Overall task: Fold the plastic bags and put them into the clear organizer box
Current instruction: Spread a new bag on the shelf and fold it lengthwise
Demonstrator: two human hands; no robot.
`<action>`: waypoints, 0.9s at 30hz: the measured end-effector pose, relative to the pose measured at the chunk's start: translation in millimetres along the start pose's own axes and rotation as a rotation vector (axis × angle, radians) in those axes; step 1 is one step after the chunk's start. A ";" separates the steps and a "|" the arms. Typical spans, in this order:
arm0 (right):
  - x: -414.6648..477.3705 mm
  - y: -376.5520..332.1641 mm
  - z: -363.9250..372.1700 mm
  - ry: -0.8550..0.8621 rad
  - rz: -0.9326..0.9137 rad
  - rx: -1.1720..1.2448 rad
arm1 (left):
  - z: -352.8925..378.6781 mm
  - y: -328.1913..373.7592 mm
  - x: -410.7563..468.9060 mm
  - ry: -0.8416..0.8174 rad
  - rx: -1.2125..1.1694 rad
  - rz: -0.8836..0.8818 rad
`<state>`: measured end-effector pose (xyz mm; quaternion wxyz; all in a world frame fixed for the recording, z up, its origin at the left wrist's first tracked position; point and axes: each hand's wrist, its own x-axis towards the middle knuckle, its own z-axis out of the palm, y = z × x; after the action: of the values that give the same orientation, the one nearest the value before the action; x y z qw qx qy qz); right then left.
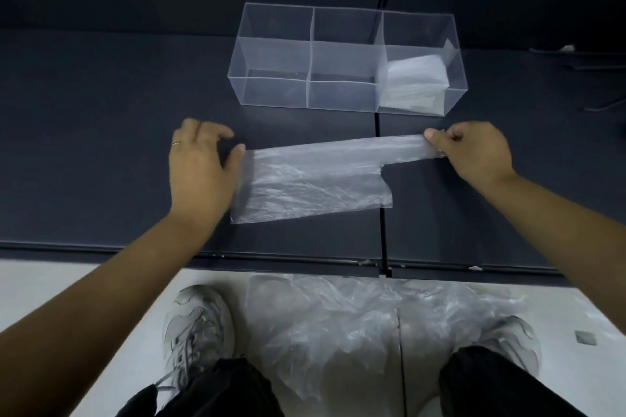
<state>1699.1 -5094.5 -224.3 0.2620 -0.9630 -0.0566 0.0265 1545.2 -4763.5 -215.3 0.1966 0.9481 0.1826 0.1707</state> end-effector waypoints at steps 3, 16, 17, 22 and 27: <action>0.5 -0.6 1.8 0.011 0.002 -0.035 | 6.8 13.8 -24.0 -0.125 0.079 0.363; -38.1 -73.0 16.4 0.292 -0.349 0.011 | 21.8 1.1 -48.7 -0.455 0.375 0.255; -52.2 -90.6 27.9 0.198 -0.498 0.018 | 21.4 1.4 -48.6 -0.458 0.373 0.256; -94.2 -129.8 87.4 -0.356 -0.658 -0.148 | 20.6 3.0 -48.8 -0.459 0.360 0.249; -60.5 -74.5 76.9 -0.279 -0.521 -0.424 | 20.7 2.8 -48.5 -0.451 0.381 0.234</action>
<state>1625.8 -4999.6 -251.4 0.0443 -0.9363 -0.3395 0.0777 1511.7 -4792.3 -244.1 0.0299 0.9964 0.0527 -0.0599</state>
